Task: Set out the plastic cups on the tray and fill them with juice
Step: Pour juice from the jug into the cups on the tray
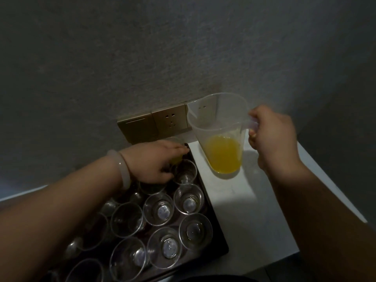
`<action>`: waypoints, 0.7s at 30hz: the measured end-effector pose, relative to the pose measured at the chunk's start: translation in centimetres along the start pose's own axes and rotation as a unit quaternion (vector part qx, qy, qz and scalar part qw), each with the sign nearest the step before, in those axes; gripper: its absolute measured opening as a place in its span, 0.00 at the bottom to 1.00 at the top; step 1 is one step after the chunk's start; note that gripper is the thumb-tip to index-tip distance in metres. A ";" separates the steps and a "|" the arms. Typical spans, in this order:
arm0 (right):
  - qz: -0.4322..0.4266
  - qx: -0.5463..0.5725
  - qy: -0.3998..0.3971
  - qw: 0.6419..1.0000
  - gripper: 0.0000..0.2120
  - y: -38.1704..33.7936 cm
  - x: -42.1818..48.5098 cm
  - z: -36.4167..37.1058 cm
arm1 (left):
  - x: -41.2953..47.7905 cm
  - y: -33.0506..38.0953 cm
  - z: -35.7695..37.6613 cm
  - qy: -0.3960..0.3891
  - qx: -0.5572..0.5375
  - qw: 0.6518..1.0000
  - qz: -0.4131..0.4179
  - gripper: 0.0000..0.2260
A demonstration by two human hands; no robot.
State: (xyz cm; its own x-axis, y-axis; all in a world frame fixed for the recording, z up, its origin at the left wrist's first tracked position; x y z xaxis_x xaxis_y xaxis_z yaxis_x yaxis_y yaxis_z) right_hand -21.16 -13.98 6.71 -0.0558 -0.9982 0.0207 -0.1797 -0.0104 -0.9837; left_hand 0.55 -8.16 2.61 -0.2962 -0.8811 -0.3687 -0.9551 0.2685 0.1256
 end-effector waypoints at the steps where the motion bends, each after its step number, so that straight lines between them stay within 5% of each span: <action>1: 0.003 0.001 0.001 1.000 0.14 0.1 0.0 -0.1 | -0.1 0.3 0.3 0.001 0.008 1.000 0.011 0.36; 21: 0.039 0.026 0.020 0.999 0.18 0.3 -0.2 -0.1 | -0.3 1.2 -0.6 0.037 0.051 0.998 0.004 0.35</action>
State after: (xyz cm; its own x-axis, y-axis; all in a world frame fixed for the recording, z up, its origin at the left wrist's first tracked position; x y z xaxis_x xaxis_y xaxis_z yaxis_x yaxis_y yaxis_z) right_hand -21.35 -13.77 6.45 -0.1064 -0.9930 -0.0506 -0.1220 0.0635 -0.9905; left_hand -0.50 -7.84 3.38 -0.3048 -0.9044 -0.2987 -0.9503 0.3095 0.0327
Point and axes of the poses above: each hand's wrist, its own x-axis towards the middle knuckle, its own z-axis out of the palm, y = z × x, the point moved 6 cm from there along x, towards the middle knuckle, and after that the axes turned 8 degrees about -z, right-handed, at the moved point
